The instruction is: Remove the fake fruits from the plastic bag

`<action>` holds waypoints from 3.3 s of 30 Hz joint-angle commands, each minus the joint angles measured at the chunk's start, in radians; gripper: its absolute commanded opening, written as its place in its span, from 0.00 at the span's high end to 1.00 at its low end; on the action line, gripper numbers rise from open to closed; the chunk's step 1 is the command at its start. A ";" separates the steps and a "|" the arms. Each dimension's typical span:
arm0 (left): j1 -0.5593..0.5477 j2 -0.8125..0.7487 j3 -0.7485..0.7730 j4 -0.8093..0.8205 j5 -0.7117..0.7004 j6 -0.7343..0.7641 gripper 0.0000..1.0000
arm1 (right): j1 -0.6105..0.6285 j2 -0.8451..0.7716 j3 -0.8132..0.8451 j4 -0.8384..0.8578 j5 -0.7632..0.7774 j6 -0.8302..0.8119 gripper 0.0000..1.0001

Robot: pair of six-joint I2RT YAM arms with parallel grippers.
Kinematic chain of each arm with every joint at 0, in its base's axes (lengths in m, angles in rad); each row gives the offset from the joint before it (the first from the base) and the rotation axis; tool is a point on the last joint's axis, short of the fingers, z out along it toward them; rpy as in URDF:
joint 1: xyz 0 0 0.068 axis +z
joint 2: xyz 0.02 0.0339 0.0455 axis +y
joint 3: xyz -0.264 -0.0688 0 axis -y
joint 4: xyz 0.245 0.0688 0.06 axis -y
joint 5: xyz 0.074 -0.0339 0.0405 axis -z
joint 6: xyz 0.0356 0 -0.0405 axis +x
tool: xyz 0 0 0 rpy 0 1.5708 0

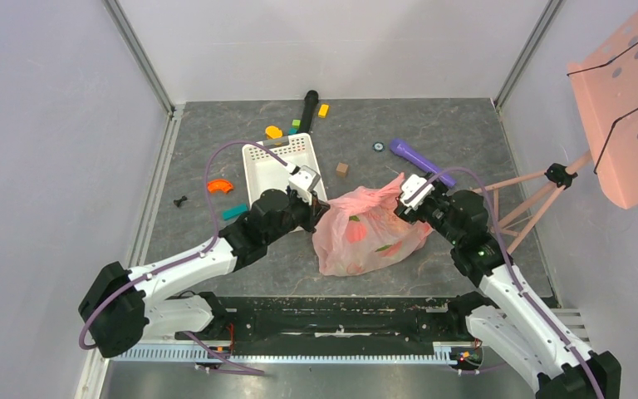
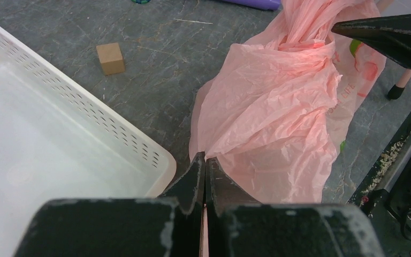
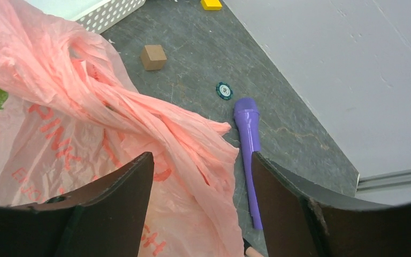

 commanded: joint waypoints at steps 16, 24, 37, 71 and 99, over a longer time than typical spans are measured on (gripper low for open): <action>0.003 -0.011 0.028 0.030 -0.027 0.007 0.98 | 0.000 0.015 0.007 0.211 0.355 0.430 1.00; 0.003 -0.019 0.021 0.029 -0.049 -0.014 0.87 | 0.000 -0.022 0.051 0.113 0.441 0.791 1.00; 0.003 0.007 0.286 -0.099 0.166 0.168 0.29 | 0.000 -0.119 0.027 0.140 0.153 0.885 1.00; -0.093 0.524 0.724 -0.380 -0.043 0.424 0.47 | 0.000 -0.202 0.067 0.058 0.105 0.918 1.00; -0.074 0.147 0.444 0.103 0.176 0.359 0.88 | 0.000 -0.234 0.146 -0.144 0.631 1.067 1.00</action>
